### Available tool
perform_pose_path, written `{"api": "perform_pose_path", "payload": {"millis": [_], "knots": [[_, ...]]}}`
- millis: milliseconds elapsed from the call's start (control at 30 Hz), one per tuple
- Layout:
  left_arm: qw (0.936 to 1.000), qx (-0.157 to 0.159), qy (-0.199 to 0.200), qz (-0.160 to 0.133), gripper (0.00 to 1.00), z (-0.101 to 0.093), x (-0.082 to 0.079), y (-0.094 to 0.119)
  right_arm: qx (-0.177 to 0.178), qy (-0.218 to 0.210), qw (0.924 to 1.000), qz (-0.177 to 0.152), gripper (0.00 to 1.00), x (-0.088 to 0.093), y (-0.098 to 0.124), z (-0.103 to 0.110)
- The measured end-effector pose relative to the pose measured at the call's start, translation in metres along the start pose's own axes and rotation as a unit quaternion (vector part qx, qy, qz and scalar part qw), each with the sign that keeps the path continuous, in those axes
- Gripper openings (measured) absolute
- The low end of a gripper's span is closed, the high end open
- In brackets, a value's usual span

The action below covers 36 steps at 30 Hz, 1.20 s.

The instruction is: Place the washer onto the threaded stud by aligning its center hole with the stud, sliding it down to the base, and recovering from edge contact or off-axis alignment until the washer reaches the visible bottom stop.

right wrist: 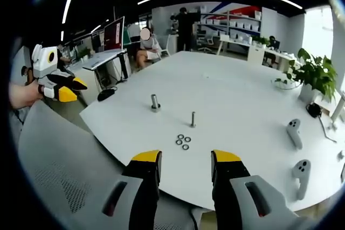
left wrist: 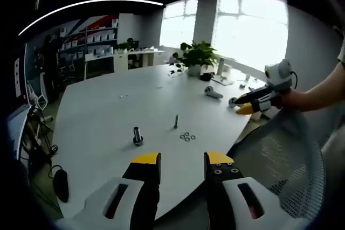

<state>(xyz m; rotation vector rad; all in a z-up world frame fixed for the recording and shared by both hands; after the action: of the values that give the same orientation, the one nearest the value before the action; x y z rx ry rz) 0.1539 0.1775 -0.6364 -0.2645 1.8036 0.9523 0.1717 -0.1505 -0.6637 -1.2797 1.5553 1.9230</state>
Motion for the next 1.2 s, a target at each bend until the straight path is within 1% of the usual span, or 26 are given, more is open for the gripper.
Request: {"api": "perform_pose_path", "payload": {"millis": [133, 200, 300, 433, 533, 700, 767, 800, 900, 1033, 1100, 1200], "knots": [[0.9999, 0.004, 0.015, -0.007, 0.33, 0.002, 0.001, 0.002, 0.004, 0.003, 1.0000, -0.007, 0.39, -0.002, 0.001, 0.001], [0.9999, 0.000, 0.014, -0.007, 0.33, 0.002, 0.001, 0.002, 0.009, 0.004, 0.9999, -0.013, 0.39, -0.004, 0.003, 0.000], [0.9999, 0.000, 0.013, -0.008, 0.33, 0.002, 0.001, 0.002, 0.006, 0.003, 1.0000, -0.006, 0.39, -0.002, 0.002, 0.001], [0.9999, 0.002, 0.010, -0.007, 0.32, 0.002, 0.001, 0.001, 0.003, 0.007, 1.0000, -0.005, 0.39, -0.003, 0.001, 0.001], [1.0000, 0.003, 0.006, -0.004, 0.32, 0.001, 0.002, 0.001, 0.003, 0.016, 0.9999, 0.006, 0.39, -0.003, -0.001, 0.001], [1.0000, 0.000, -0.002, -0.002, 0.32, 0.001, 0.003, 0.001, -0.006, 0.013, 0.9997, 0.018, 0.39, -0.004, -0.002, 0.002], [0.9999, 0.000, -0.002, -0.015, 0.32, 0.001, 0.000, 0.004, -0.015, 0.021, 0.9994, 0.025, 0.39, -0.004, -0.003, 0.004], [0.9999, 0.000, 0.001, -0.016, 0.32, 0.001, 0.000, 0.004, -0.017, 0.022, 0.9993, 0.024, 0.38, -0.004, -0.004, 0.004], [1.0000, 0.000, 0.001, -0.007, 0.32, 0.002, 0.002, 0.003, -0.024, 0.044, 0.9981, 0.036, 0.37, -0.007, -0.007, 0.002], [0.9999, 0.000, 0.002, -0.011, 0.31, 0.002, 0.001, 0.003, -0.028, 0.041, 0.9979, 0.041, 0.37, -0.012, -0.015, -0.006], [1.0000, -0.002, 0.003, -0.008, 0.32, 0.002, 0.002, 0.003, -0.034, 0.035, 0.9975, 0.051, 0.37, -0.013, -0.022, -0.010], [0.9999, -0.007, 0.001, -0.008, 0.32, 0.003, 0.002, 0.003, -0.038, 0.050, 0.9963, 0.058, 0.37, -0.016, -0.031, -0.012]]}}
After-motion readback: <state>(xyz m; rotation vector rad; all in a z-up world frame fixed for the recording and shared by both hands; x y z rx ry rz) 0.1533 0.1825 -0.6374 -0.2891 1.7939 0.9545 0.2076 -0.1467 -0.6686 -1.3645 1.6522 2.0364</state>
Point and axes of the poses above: the point that each gripper's makers call its tool centre point, and the gripper's own axes: y roughly backward along the fingers, z roughly to its left, x roughly out of its underside, the point moved 8 cm from there along y, roughly backward along the fingers, and after that the axes turned 3 degrees about x, right-handed, at the moved point
